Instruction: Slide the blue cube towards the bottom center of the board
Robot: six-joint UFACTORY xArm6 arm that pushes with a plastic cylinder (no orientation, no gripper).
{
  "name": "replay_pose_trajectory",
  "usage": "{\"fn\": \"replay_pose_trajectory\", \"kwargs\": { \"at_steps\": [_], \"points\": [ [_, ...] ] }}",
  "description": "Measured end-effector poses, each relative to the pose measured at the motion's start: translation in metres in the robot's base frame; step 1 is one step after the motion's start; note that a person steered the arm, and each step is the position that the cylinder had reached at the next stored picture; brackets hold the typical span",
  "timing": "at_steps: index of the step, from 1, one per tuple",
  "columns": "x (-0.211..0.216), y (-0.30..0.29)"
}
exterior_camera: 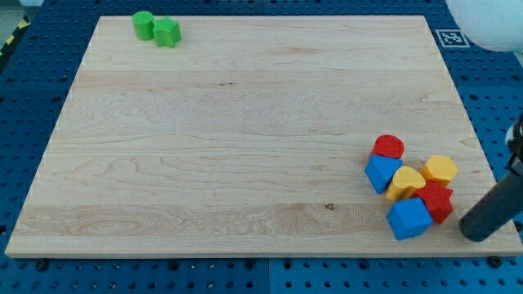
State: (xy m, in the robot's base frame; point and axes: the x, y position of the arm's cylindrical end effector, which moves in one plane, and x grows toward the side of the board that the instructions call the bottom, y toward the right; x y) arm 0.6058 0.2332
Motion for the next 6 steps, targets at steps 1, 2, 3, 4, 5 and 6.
{"fn": "replay_pose_trajectory", "kwargs": {
  "at_steps": [1,2,3,4,5,6],
  "points": [
    [-0.005,-0.040],
    [-0.014,-0.082],
    [-0.014,-0.089],
    [-0.014,-0.106],
    [-0.014,-0.134],
    [-0.014,-0.156]
  ]
}}
